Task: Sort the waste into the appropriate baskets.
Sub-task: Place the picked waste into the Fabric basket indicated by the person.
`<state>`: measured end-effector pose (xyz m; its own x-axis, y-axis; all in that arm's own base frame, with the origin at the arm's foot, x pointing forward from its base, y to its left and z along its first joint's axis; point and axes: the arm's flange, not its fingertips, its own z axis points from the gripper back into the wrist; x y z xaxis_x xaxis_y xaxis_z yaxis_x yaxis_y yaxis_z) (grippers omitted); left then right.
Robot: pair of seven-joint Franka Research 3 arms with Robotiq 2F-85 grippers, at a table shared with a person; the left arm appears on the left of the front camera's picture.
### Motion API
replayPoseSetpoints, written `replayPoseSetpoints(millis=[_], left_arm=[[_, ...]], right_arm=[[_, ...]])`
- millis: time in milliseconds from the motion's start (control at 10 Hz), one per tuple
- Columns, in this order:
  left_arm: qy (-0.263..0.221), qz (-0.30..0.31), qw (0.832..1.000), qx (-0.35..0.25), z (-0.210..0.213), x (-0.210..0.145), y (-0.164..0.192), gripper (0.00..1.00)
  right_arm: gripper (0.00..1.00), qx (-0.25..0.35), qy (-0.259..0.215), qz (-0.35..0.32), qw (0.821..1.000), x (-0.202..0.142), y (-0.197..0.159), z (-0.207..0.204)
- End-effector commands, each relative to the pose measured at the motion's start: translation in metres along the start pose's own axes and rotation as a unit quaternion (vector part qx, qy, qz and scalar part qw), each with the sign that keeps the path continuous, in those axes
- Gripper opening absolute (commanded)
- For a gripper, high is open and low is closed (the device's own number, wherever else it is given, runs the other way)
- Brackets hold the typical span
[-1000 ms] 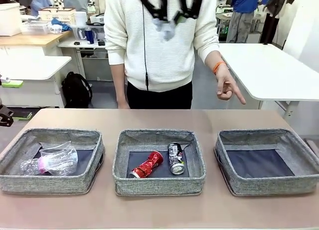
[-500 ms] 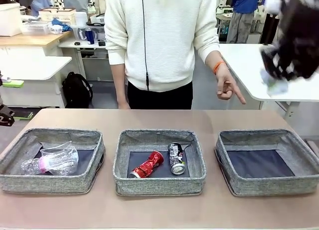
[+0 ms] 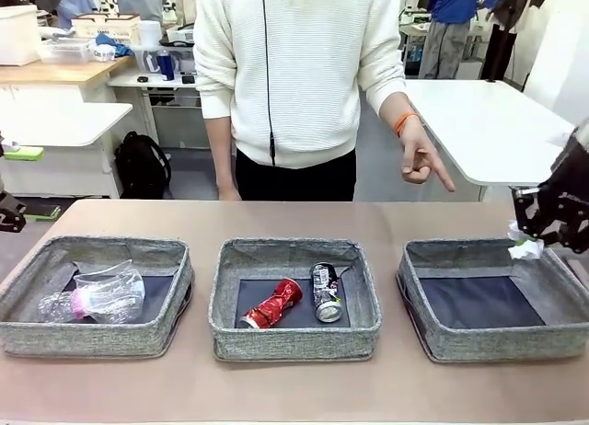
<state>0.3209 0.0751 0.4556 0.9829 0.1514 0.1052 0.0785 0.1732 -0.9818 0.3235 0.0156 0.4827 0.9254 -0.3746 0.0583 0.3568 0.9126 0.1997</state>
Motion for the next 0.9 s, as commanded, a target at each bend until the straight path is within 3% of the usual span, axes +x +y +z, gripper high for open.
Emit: replayPoseSetpoints(millis=[0,200,700,800], left_arm=[[-0.004,-0.011,1.000,-0.012,-0.002,-0.001,-0.002,1.00],[-0.004,-0.011,1.000,-0.012,-0.002,-0.001,-0.002,1.00],[-0.004,-0.011,1.000,-0.012,-0.002,-0.001,-0.002,1.00],[-0.004,-0.011,1.000,-0.012,-0.002,-0.001,-0.002,1.00]], right_arm=[[0.07,-0.002,0.003,-0.089,0.996,-0.005,-0.004,-0.052],[0.07,-0.008,0.054,-0.121,0.991,-0.004,-0.013,-0.080],[0.07,-0.009,0.056,-0.143,0.988,-0.011,-0.019,-0.085],[0.55,0.005,0.045,-0.149,0.988,-0.012,-0.019,-0.085]])
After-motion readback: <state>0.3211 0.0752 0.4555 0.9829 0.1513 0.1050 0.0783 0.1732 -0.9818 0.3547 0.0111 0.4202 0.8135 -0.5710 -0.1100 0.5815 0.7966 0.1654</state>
